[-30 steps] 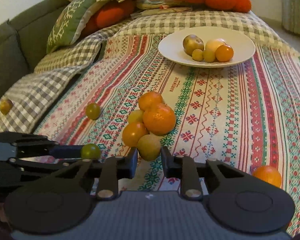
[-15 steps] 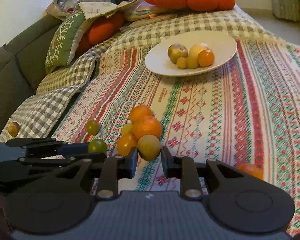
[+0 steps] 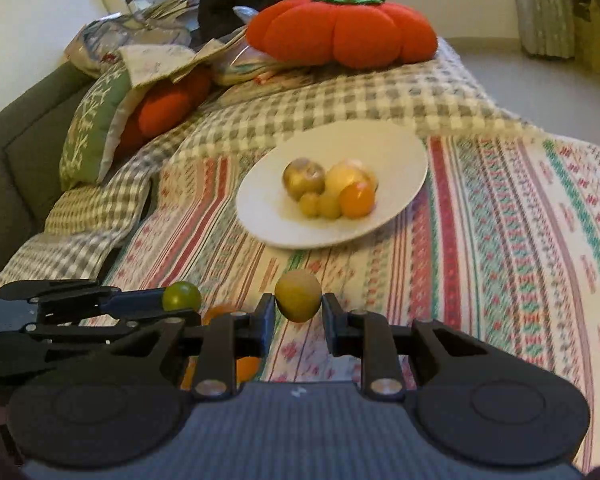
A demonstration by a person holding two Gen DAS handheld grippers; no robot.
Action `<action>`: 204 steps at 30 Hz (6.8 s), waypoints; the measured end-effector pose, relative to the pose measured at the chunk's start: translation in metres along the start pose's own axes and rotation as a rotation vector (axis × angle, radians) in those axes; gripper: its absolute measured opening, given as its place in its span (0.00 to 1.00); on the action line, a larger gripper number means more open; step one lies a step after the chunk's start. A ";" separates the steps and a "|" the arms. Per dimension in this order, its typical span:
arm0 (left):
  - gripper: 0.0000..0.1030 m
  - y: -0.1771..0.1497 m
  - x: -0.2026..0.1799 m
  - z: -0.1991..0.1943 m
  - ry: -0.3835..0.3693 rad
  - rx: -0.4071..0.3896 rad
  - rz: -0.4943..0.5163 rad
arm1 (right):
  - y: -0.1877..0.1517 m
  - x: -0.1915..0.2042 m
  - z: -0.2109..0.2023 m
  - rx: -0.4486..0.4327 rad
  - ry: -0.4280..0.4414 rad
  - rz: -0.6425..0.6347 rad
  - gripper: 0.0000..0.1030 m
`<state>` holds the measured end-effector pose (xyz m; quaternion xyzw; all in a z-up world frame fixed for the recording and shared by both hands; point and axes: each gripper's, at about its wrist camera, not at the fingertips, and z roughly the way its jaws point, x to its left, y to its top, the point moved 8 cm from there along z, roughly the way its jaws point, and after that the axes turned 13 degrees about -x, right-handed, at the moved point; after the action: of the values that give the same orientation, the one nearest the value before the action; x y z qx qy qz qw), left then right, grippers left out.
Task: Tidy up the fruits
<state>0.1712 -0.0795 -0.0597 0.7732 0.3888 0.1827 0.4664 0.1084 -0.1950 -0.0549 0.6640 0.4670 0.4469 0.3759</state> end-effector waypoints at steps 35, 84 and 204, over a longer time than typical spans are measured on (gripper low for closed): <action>0.13 0.031 0.023 0.110 0.050 0.110 -0.008 | 0.039 -0.027 0.085 0.099 -0.119 0.173 0.32; 0.85 -0.050 -0.003 -0.052 0.113 0.069 0.071 | -0.044 -0.029 -0.084 0.024 -0.160 -0.051 0.88; 0.15 0.097 0.035 0.158 -0.025 0.003 -0.129 | 0.061 -0.069 0.091 -0.148 -0.132 -0.021 0.33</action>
<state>0.3374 -0.1692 -0.0581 0.7493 0.4323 0.1420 0.4811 0.2006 -0.2855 -0.0447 0.6573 0.4138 0.4317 0.4586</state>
